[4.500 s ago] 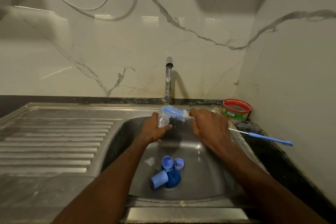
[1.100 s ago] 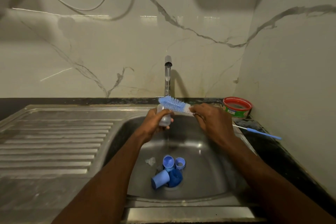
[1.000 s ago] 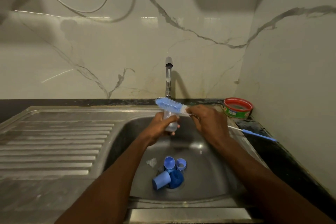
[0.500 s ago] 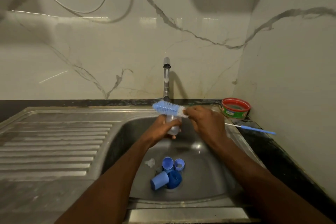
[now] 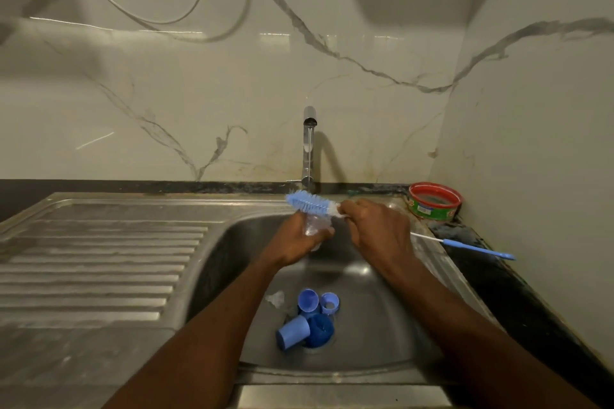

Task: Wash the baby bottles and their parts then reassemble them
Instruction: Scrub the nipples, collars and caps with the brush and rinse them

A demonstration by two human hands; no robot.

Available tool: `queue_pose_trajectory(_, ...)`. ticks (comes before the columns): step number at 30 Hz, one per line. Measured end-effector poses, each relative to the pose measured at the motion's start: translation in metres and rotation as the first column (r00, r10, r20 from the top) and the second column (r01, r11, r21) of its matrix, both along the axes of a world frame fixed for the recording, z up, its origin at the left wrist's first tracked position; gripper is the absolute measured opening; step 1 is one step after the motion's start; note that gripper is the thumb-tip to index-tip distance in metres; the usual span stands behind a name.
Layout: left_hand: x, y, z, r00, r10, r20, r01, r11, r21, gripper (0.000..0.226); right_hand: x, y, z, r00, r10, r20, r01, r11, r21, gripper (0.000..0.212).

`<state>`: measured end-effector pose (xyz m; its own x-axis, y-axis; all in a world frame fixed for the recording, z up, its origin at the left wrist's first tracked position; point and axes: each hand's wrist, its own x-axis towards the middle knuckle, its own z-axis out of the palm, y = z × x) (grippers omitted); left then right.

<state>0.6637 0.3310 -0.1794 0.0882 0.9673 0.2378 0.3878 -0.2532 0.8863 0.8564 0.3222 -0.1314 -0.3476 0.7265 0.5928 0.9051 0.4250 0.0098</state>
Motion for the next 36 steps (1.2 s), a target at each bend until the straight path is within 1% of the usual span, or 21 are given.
queue_pose_trajectory(2, 0.006, 0.001, -0.003, 0.997, -0.053, -0.062, 0.055, 0.998, 0.024, 0.054, -0.012, 0.002, 0.004, 1.000, -0.016, 0.001, 0.016, 0.996, -0.084, 0.030)
queue_pose_trajectory(4, 0.006, 0.001, -0.004, 0.997, -0.044, -0.067, 0.046, 0.999, 0.023, 0.057, -0.011, 0.002, 0.007, 0.997, -0.052, -0.056, 0.046, 0.995, -0.093, 0.024)
queue_pose_trajectory(6, -0.002, 0.003, -0.004, 0.997, 0.051, -0.061, -0.050, 0.998, 0.030, 0.069, 0.001, 0.002, 0.008, 0.990, -0.068, -0.120, 0.062, 0.997, -0.047, 0.021)
queue_pose_trajectory(7, -0.006, 0.004, -0.004, 0.993, 0.105, -0.058, -0.103, 0.994, 0.039, 0.077, 0.009, 0.001, 0.007, 0.989, -0.076, -0.130, 0.072, 0.997, -0.034, 0.024)
queue_pose_trajectory(8, -0.012, 0.006, -0.004, 0.990, 0.129, -0.055, -0.126, 0.990, 0.057, 0.078, 0.016, 0.000, 0.006, 0.986, -0.085, -0.143, 0.081, 0.996, -0.035, 0.027)
queue_pose_trajectory(10, -0.020, 0.008, -0.003, 0.994, 0.100, -0.046, -0.093, 0.989, 0.118, 0.069, 0.027, 0.002, 0.004, 0.977, -0.118, -0.180, 0.109, 0.992, -0.061, 0.032)
queue_pose_trajectory(12, -0.018, 0.004, 0.003, 0.996, 0.070, -0.064, -0.060, 0.989, 0.135, 0.062, 0.031, 0.005, 0.002, 0.968, -0.139, -0.209, 0.125, 0.989, -0.081, 0.035)
queue_pose_trajectory(15, -0.005, -0.004, 0.007, 0.996, -0.068, -0.053, 0.072, 0.994, 0.083, 0.057, 0.020, 0.006, 0.003, 0.957, -0.086, -0.277, 0.049, 0.990, -0.135, 0.031)
queue_pose_trajectory(17, 0.003, -0.008, 0.007, 0.987, -0.154, -0.047, 0.157, 0.985, 0.066, 0.054, 0.012, 0.005, 0.005, 0.964, -0.036, -0.263, 0.002, 0.992, -0.130, 0.028)
queue_pose_trajectory(19, 0.003, -0.008, 0.009, 0.987, -0.160, -0.021, 0.161, 0.983, 0.088, 0.053, 0.011, 0.005, 0.008, 0.969, -0.042, -0.243, 0.018, 0.995, -0.099, 0.030)
queue_pose_trajectory(22, -0.009, -0.003, 0.012, 0.994, -0.102, 0.025, 0.098, 0.987, 0.126, 0.058, 0.025, 0.007, 0.009, 0.965, -0.089, -0.246, 0.067, 0.993, -0.096, 0.033)
queue_pose_trajectory(24, -0.015, 0.000, 0.011, 0.995, -0.089, 0.043, 0.083, 0.990, 0.113, 0.062, 0.033, 0.008, 0.006, 0.958, -0.101, -0.268, 0.082, 0.993, -0.081, 0.035)
queue_pose_trajectory(27, -0.007, -0.004, 0.010, 0.986, -0.158, 0.045, 0.155, 0.986, 0.055, 0.059, 0.026, 0.007, 0.003, 0.952, -0.044, -0.304, 0.022, 0.997, -0.075, 0.036)
queue_pose_trajectory(30, -0.002, -0.005, 0.009, 0.976, -0.217, 0.025, 0.217, 0.976, 0.029, 0.059, 0.013, 0.004, 0.007, 0.964, -0.005, -0.267, -0.017, 0.996, -0.082, 0.032)
queue_pose_trajectory(32, -0.008, -0.003, 0.009, 0.985, -0.173, 0.010, 0.173, 0.984, 0.041, 0.059, 0.014, 0.004, 0.008, 0.967, 0.000, -0.253, -0.020, 0.997, -0.077, 0.028)
queue_pose_trajectory(34, -0.017, 0.001, 0.008, 0.998, -0.066, -0.010, 0.067, 0.994, 0.088, 0.056, 0.018, 0.002, 0.008, 0.967, -0.017, -0.253, -0.002, 0.997, -0.076, 0.030)
queue_pose_trajectory(36, -0.022, 0.003, 0.007, 0.999, 0.053, 0.003, -0.053, 0.990, 0.129, 0.053, 0.022, 0.001, 0.006, 0.962, -0.044, -0.269, 0.021, 0.996, -0.088, 0.030)
